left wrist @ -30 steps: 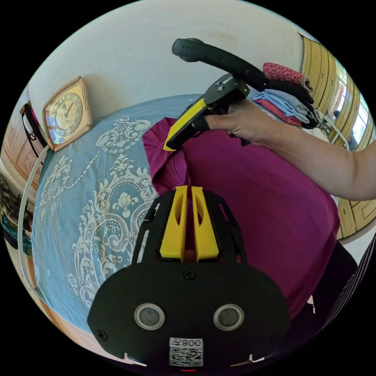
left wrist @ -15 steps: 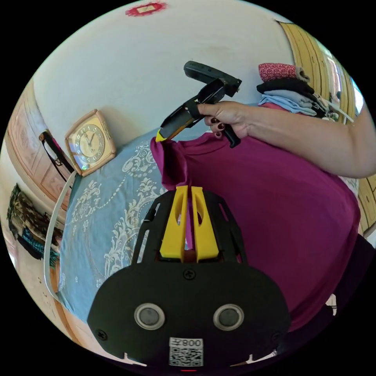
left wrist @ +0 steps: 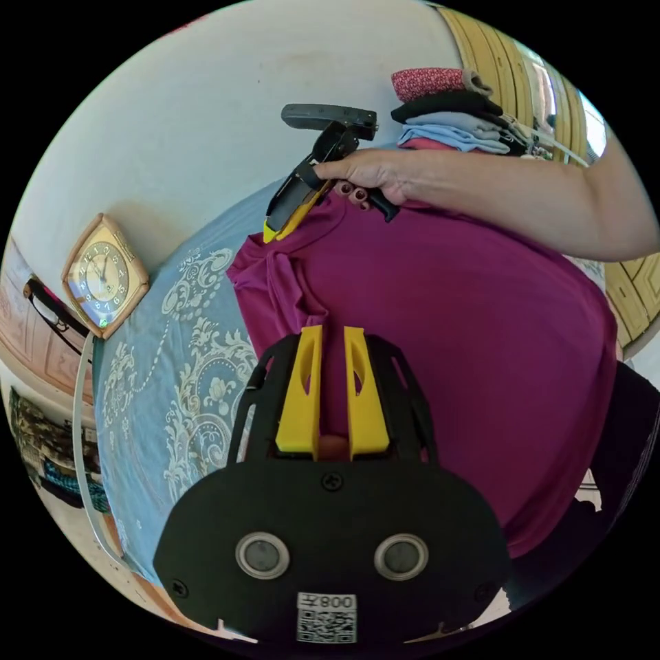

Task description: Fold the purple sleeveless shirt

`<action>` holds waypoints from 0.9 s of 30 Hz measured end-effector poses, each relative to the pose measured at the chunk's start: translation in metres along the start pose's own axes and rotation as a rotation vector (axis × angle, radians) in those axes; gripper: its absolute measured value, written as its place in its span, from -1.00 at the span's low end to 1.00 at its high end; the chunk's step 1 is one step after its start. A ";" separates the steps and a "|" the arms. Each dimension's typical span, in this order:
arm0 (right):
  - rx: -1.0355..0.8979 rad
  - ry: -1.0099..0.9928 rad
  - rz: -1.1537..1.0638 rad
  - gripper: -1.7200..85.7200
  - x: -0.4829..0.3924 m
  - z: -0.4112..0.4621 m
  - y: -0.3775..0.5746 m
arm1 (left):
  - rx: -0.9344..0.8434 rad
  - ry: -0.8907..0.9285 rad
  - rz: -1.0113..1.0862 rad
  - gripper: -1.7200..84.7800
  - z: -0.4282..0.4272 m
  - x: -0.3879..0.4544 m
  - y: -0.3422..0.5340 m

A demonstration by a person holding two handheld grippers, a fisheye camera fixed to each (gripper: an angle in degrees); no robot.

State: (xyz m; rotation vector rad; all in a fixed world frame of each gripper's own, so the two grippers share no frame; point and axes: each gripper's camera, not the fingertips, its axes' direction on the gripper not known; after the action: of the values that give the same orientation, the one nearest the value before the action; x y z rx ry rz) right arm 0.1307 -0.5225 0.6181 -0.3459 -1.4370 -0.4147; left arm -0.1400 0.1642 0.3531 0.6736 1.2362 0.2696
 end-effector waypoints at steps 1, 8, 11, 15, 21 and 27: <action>0.016 -0.004 -0.018 -0.73 -0.009 -0.003 -0.005 | 0.012 0.011 -0.023 -0.82 0.001 -0.005 0.003; -0.175 0.084 -0.112 -0.76 -0.048 0.049 -0.042 | -0.067 0.019 -0.064 -0.84 0.039 -0.021 0.005; -0.204 0.107 -0.094 -0.81 -0.052 0.062 -0.046 | -0.084 0.003 -0.060 -0.88 0.051 -0.023 0.008; -0.149 0.007 -0.099 -0.92 -0.065 0.060 -0.056 | -0.051 -0.062 -0.118 -0.92 0.051 -0.034 0.016; -0.028 -0.194 -0.181 -0.94 -0.108 0.064 -0.109 | 0.100 -0.236 -0.246 -0.93 0.020 -0.061 0.033; -0.182 -0.206 -0.101 -0.92 -0.116 0.122 -0.129 | -0.019 -0.201 -0.172 -0.94 0.054 -0.058 0.031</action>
State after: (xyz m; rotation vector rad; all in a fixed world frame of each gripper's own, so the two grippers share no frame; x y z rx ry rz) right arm -0.0476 -0.5710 0.5129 -0.4746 -1.6264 -0.6083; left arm -0.1041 0.1395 0.4259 0.5595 1.0896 0.0684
